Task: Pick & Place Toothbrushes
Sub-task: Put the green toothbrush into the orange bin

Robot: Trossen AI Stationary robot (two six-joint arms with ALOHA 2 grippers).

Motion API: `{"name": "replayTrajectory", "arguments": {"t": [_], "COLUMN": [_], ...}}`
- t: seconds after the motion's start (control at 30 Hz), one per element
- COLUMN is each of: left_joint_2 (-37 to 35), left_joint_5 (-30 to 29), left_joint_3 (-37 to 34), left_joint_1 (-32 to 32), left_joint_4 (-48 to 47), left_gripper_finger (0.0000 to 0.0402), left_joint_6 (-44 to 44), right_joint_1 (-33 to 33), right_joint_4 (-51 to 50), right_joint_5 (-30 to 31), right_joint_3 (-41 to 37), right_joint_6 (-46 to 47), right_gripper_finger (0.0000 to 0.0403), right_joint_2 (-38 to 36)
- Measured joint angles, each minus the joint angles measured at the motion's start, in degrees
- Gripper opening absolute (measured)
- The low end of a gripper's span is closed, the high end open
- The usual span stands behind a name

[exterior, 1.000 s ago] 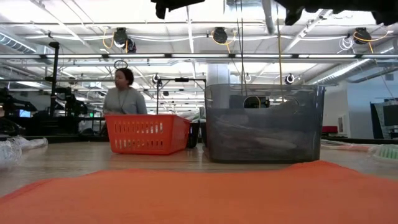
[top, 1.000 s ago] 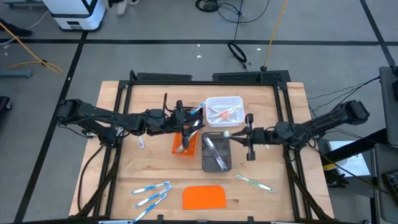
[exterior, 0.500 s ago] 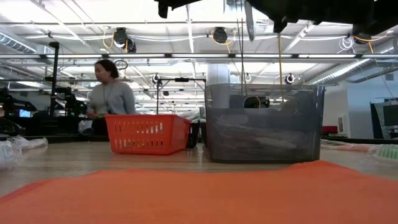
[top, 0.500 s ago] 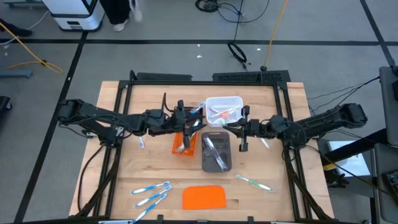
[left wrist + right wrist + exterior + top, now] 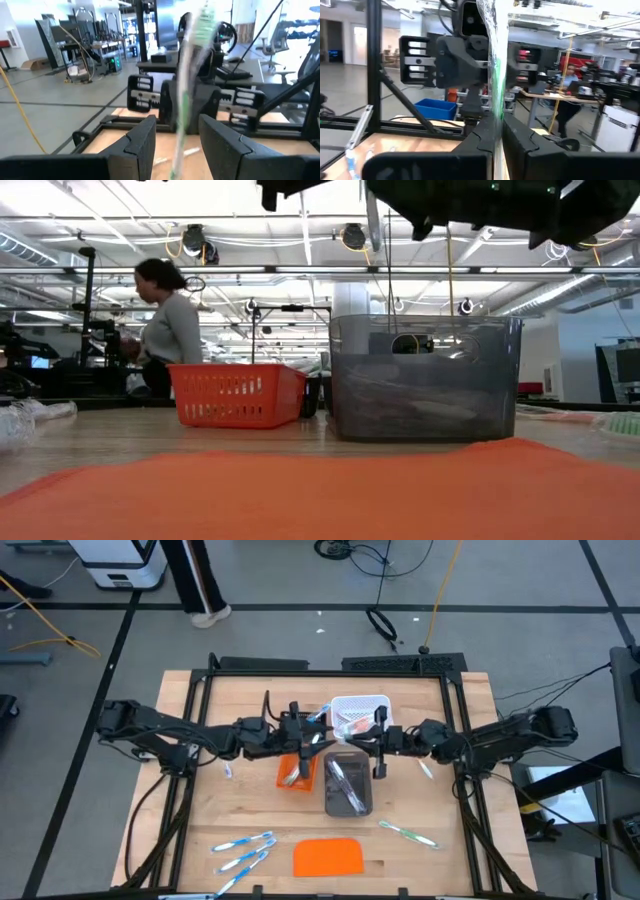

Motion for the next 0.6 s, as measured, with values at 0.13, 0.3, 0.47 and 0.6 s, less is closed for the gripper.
{"name": "replayTrajectory", "arguments": {"t": [0.13, 0.3, 0.47, 0.6], "left_joint_2": [1.63, 1.89, 1.88, 1.88], "left_joint_5": [0.0, 0.0, 3.01, 3.28], "left_joint_3": [0.0, 0.0, 0.0, 0.0], "left_joint_1": [-0.02, -0.02, 0.05, 0.04], "left_joint_4": [1.24, 2.02, 4.0, 4.35], "left_gripper_finger": [0.0152, 0.0152, 0.0152, 0.0152], "left_joint_6": [0.23, 0.23, 0.4, 0.69], "right_joint_1": [-0.16, -0.33, -0.37, -0.37], "right_joint_4": [-0.2, -0.31, 0.2, 0.65], "right_joint_5": [-0.05, -0.01, 0.04, 0.04], "right_joint_3": [1.58, 1.78, 1.81, 1.81], "right_joint_6": [-0.09, 0.43, 0.35, 0.31], "right_gripper_finger": [0.0007, 0.0007, 0.0007, 0.0007], "right_joint_2": [1.65, 2.95, 3.89, 3.91]}}
